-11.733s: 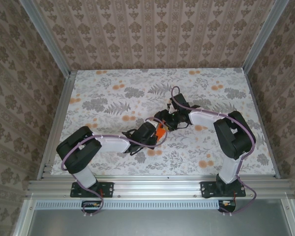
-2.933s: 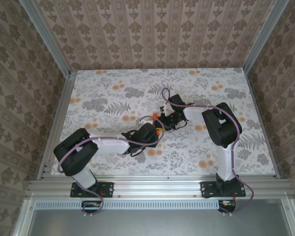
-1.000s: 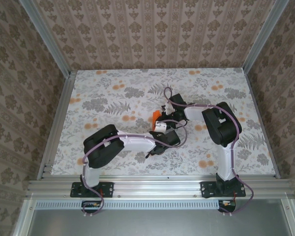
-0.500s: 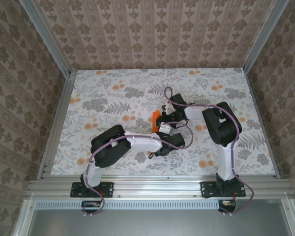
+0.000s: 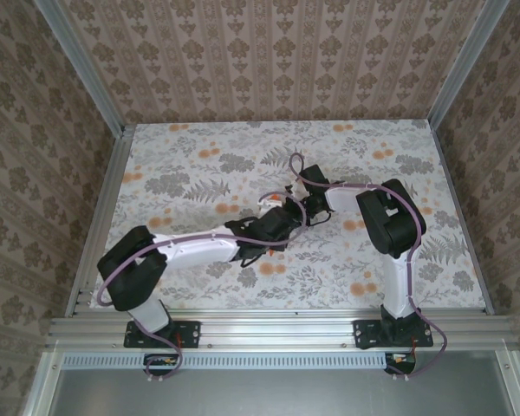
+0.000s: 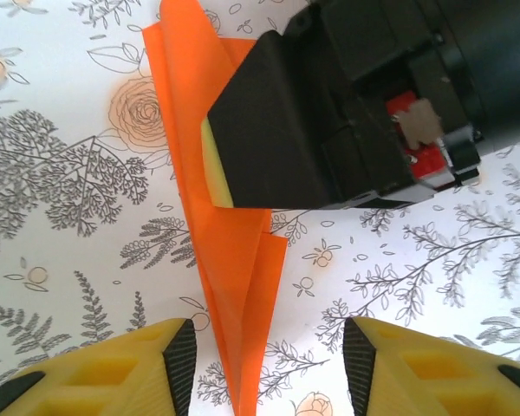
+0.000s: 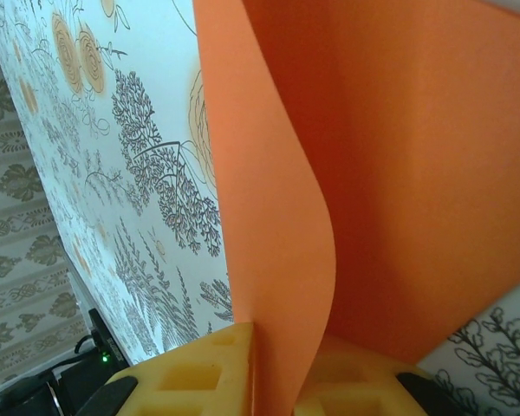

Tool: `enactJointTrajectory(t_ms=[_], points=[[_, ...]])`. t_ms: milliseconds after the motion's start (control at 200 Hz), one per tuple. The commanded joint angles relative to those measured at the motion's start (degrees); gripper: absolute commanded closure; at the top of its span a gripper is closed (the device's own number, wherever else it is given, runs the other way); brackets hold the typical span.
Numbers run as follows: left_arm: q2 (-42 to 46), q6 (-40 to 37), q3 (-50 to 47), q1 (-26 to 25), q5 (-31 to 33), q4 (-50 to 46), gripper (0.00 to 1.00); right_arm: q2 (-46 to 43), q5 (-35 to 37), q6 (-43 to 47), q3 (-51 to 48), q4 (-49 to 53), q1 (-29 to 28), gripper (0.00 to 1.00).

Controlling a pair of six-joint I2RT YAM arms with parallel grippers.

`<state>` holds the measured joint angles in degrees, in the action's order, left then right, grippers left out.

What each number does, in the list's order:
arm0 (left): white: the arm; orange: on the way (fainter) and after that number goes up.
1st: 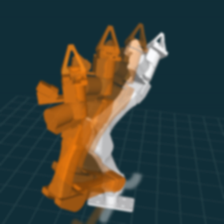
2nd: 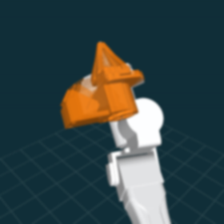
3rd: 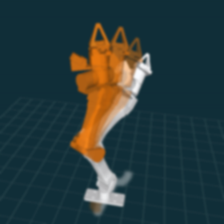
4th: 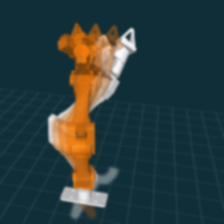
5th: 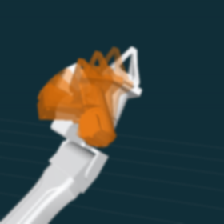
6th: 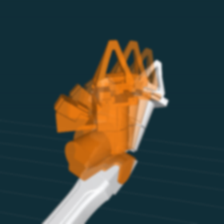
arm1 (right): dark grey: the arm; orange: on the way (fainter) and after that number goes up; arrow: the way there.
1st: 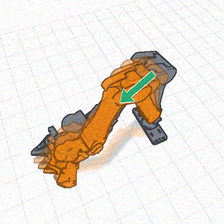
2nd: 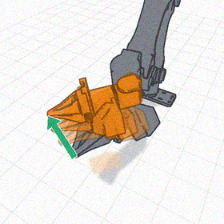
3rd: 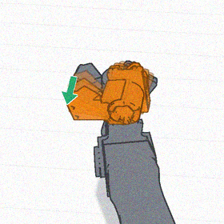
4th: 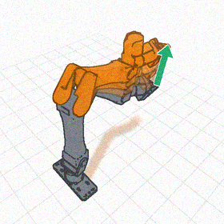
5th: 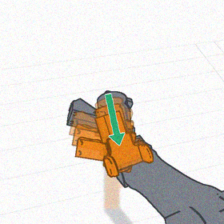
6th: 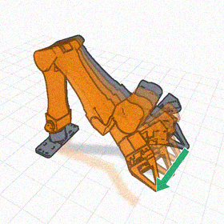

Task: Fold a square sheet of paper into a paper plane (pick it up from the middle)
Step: Fold the wing for the fifth time at the center of the table.

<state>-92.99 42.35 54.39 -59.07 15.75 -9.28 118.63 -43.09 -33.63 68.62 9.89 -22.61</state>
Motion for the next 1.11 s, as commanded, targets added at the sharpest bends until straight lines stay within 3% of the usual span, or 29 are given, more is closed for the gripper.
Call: enactJointTrajectory(t_ms=[0, 200, 325, 655, 930, 1100], points=[[2.3, 3.2, -6.1, 5.3, -14.6, 12.5, 0.51, 4.6, 6.2, 1.1, -1.5, 6.5, 0.9, 0.84], [-0.6, 8.2, -12.5, 13.4, -27.0, 25.2, 0.54, 4.7, 5.6, 1.8, -1.4, 6.3, 0.9, 0.84], [-3.9, 10.4, -12.8, 15.9, -31.0, 29.5, 0.60, 4.5, 5.4, 2.0, -1.2, 6.2, 0.9, 0.83], [-8.4, 11.1, -11.2, 16.5, -31.5, 29.2, 0.79, 4.9, 5.4, 2.2, -1.1, 6.3, 0.9, 0.82], [-8.1, 9.6, -10.3, 16.1, -29.6, 25.3, 0.79, 5.2, 5.5, 2.4, -1.2, 6.2, 0.9, 0.81], [-7.3, 10.0, -10.0, 15.9, -30.2, 25.1, 0.73, 5.2, 6.0, 2.6, -1.1, 6.5, 0.9, 0.81]])
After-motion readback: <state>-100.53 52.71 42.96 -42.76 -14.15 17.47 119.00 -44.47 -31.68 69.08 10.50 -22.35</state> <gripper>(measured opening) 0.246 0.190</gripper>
